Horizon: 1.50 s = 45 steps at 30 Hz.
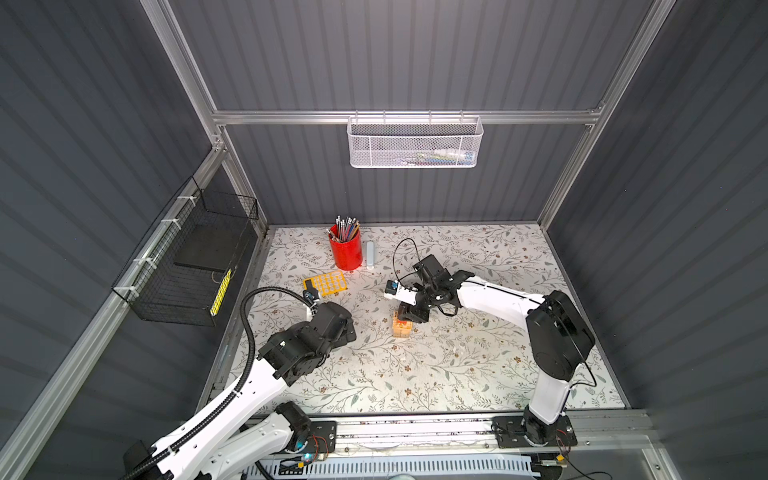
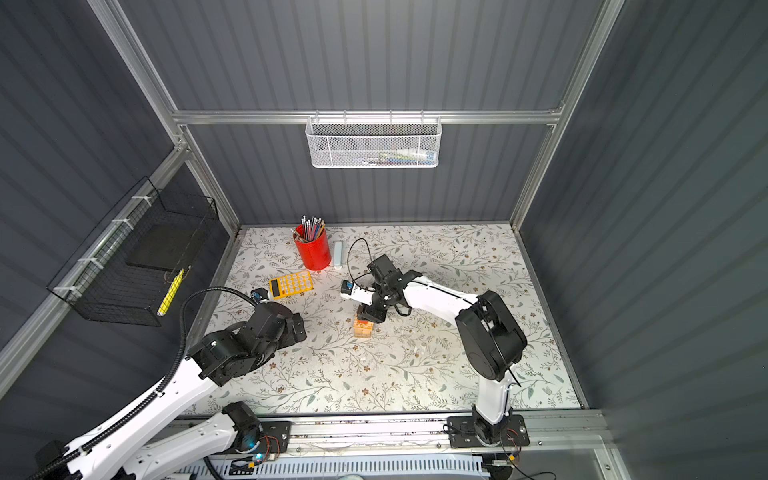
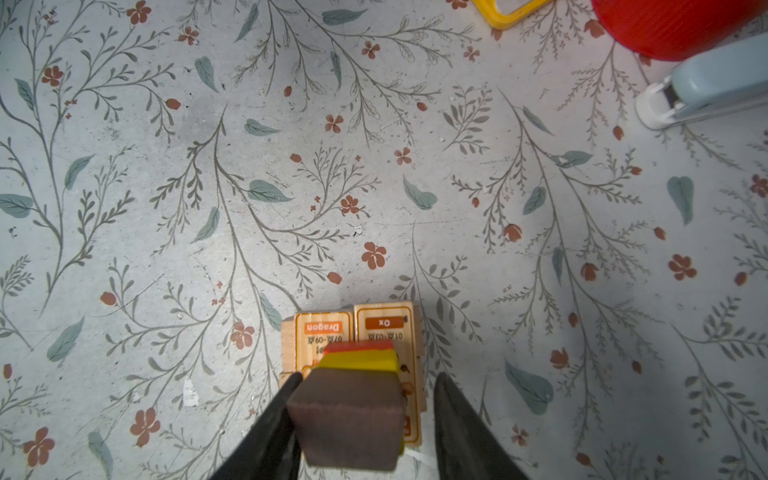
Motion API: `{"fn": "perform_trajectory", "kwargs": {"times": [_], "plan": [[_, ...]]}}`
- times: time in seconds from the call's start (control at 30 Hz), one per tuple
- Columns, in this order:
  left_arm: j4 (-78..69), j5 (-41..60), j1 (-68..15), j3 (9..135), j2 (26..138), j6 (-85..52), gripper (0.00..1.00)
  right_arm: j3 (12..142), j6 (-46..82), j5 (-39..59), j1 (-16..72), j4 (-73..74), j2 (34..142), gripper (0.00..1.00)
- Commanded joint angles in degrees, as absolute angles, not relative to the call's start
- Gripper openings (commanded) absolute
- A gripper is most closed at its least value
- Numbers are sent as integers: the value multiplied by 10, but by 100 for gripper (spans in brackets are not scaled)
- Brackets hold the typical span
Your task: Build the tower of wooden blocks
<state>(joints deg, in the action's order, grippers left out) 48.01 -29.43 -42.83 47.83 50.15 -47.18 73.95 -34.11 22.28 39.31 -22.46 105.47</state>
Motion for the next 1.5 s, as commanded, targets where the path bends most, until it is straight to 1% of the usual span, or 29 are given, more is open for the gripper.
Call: {"fn": "perform_trajectory", "kwargs": {"times": [0.0, 0.27, 0.43, 0.53, 0.63, 0.7, 0.77, 0.83, 0.87, 0.9, 0.97, 1.03, 1.1, 1.13, 1.2, 1.3, 1.33, 1.37, 1.43, 1.47], "plan": [[496, -305, -431, 486, 503, -480, 100, 752, -348, 232, 390, -237, 1062, 53], [494, -306, -430, 492, 507, -477, 100, 750, -336, 235, 390, -235, 1026, 64], [488, -307, -431, 503, 511, -471, 100, 726, -294, 235, 389, -227, 947, 70], [478, -315, -431, 509, 513, -462, 100, 696, -230, 223, 378, -209, 879, 74], [461, -336, -429, 516, 525, -442, 100, 652, -122, 144, 355, -185, 806, 77], [441, -357, -412, 511, 542, -427, 100, 616, -47, 77, 328, -179, 754, 82], [410, -371, -376, 504, 563, -400, 100, 578, 10, -8, 293, -178, 706, 88], [375, -403, -328, 494, 588, -378, 100, 531, 62, -110, 247, -166, 660, 97], [338, -410, -297, 486, 600, -350, 100, 505, 96, -156, 212, -161, 645, 99], [302, -429, -266, 474, 613, -329, 100, 480, 116, -169, 175, -146, 614, 99], [207, -440, -204, 443, 637, -276, 100, 421, 148, -198, 101, -95, 597, 99], [100, -445, -150, 408, 665, -209, 100, 363, 153, -237, 50, -22, 598, 99], [-1, -429, -104, 380, 694, -148, 100, 304, 131, -277, 20, 75, 620, 99], [-58, -419, -89, 360, 706, -125, 100, 287, 129, -276, 6, 107, 631, 99], [-188, -370, -73, 310, 735, -73, 100, 252, 101, -228, -9, 188, 661, 99], [-363, -337, -72, 242, 778, -29, 100, 212, 74, -178, -17, 310, 698, 99], [-404, -321, -71, 227, 789, -31, 100, 222, 68, -154, -18, 299, 701, 99], [-454, -295, -71, 212, 806, -31, 100, 214, 58, -136, -19, 341, 709, 99], [-554, -279, -71, 194, 860, -24, 100, 175, 46, -69, -24, 478, 732, 99], [-590, -269, -70, 192, 894, -21, 100, 169, 31, -53, -24, 525, 753, 99]]}}
